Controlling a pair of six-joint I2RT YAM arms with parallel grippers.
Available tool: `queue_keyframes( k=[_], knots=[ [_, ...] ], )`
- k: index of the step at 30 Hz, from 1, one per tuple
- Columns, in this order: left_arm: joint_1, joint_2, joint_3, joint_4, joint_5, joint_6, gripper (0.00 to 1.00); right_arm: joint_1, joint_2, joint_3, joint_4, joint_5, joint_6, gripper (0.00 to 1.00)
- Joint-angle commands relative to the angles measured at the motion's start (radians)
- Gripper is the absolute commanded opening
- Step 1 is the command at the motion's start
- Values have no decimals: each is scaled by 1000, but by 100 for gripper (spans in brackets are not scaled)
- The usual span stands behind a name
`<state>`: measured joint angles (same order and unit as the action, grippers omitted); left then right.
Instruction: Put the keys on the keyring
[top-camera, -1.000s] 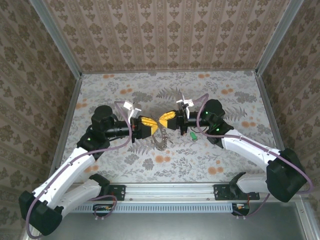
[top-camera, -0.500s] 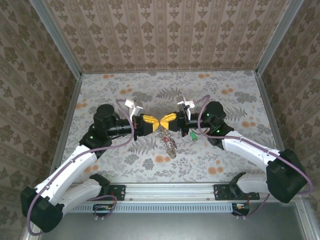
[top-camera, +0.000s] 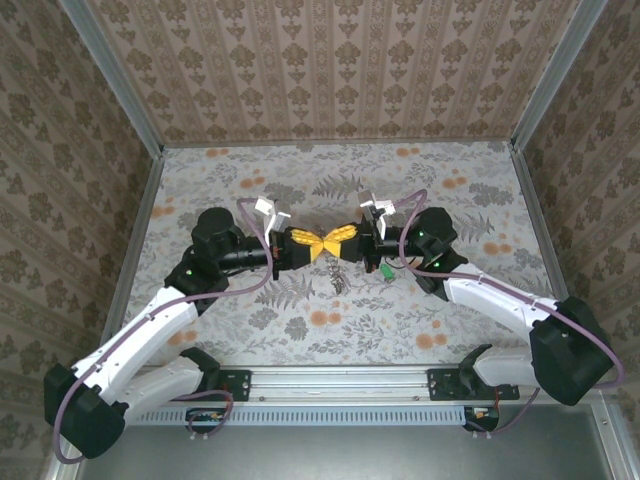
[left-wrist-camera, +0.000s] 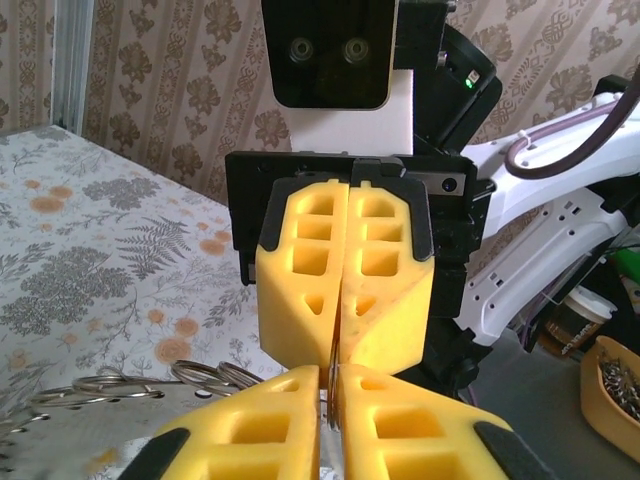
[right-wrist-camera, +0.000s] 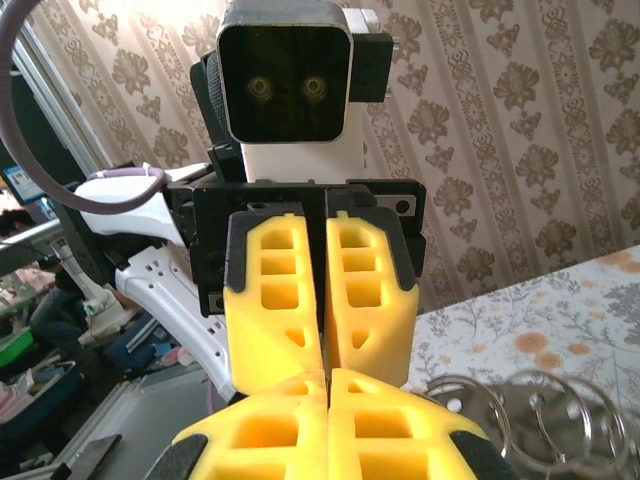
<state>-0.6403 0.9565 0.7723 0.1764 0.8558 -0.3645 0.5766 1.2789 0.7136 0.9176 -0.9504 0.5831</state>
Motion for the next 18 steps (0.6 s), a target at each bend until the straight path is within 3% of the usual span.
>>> queue_keyframes(
  k=[1,2,9,16,18],
  knots=[
    [-27,28,15,14,14,6,5,20,11,10,160,13,56,0],
    [-28,31,13,20,10,4,0,22,13,10,161,15,55,0],
    [-20,9,20,-12,-13,36,0,25,-43,-8,62,34,-6,1],
    [2,-7,112,-282,-48,200,0,20,-242,14,-573,194,-363,50],
    [1,5,153,-373,-53,257,0,11,-277,32,-718,235,-423,54]
  ],
)
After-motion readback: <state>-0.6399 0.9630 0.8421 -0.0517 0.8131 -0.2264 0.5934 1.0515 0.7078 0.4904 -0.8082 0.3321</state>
